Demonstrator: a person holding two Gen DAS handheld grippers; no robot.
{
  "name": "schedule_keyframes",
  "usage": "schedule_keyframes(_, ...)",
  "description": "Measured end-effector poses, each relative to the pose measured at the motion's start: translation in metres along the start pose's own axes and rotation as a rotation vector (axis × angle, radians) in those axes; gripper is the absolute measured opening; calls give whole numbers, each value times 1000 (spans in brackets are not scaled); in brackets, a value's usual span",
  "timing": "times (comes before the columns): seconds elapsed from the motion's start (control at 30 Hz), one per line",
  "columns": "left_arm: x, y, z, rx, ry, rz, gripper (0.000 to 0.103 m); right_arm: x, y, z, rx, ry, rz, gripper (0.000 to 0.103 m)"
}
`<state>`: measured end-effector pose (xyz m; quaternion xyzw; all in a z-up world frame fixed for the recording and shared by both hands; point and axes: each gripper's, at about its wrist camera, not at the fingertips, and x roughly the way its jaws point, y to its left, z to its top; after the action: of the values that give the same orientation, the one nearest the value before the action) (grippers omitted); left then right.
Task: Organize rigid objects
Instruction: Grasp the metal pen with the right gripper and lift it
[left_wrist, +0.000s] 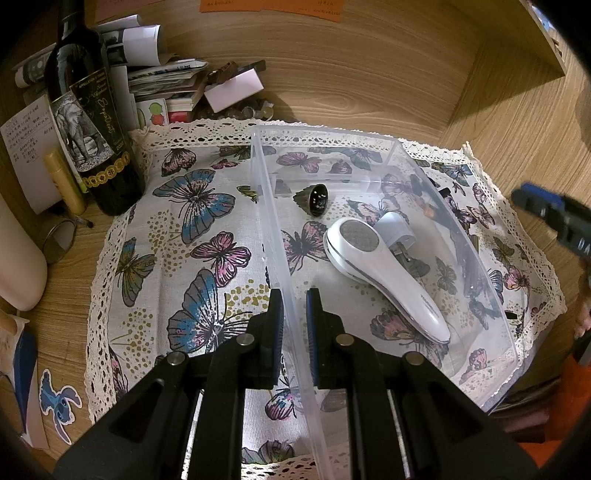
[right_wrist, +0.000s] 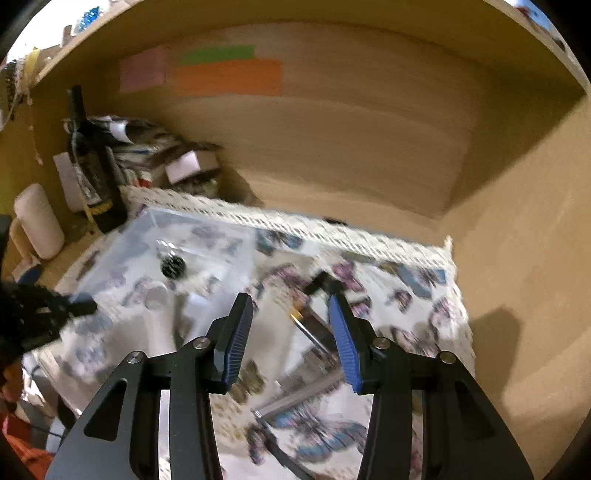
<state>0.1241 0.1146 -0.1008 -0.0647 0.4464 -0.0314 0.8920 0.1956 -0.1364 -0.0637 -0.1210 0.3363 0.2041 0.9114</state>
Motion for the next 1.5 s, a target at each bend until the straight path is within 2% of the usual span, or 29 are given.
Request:
schedule_keyframes(0.13, 0, 0, 0, -1, 0, 0, 12, 14, -10, -20, 48, 64, -9, 49)
schedule_keyframes(0.4, 0, 0, 0, 1, -1, 0, 12, 64, -18, -57, 139, 224, 17, 49)
schedule_keyframes(0.53, 0, 0, 0, -1, -1, 0, 12, 73, -24, -69, 157, 261, 19, 49)
schedule_keyframes(0.67, 0, 0, 0, 1, -2, 1, 12, 67, -31, -77, 155, 262, -4, 49)
schedule_keyframes(0.7, 0, 0, 0, 1, -2, 1, 12, 66, -33, -78, 157, 261, -11, 48)
schedule_keyframes(0.77, 0, 0, 0, -1, -1, 0, 12, 64, -36, -82, 154, 258, -22, 41)
schedule_keyframes(0.87, 0, -1, 0, -1, -2, 0, 12, 62, -40, -82, 168, 246, -28, 26)
schedule_keyframes(0.9, 0, -1, 0, -1, -2, 0, 12, 62, -41, -82, 177, 243, -27, 16)
schedule_keyframes(0.93, 0, -1, 0, 0, -2, 0, 12, 62, -43, -81, 187, 243, -33, 14)
schedule_keyframes(1.1, 0, -1, 0, -1, 0, -1, 12, 55, -47, -70, 210, 205, -21, 14)
schedule_keyframes(1.27, 0, -1, 0, -1, -1, 0, 12, 31, -44, -44, 194, 113, -6, 14)
schedule_keyframes(1.5, 0, -1, -1, -1, -1, 0, 12, 1, -20, -4, 113, -17, 26, 14)
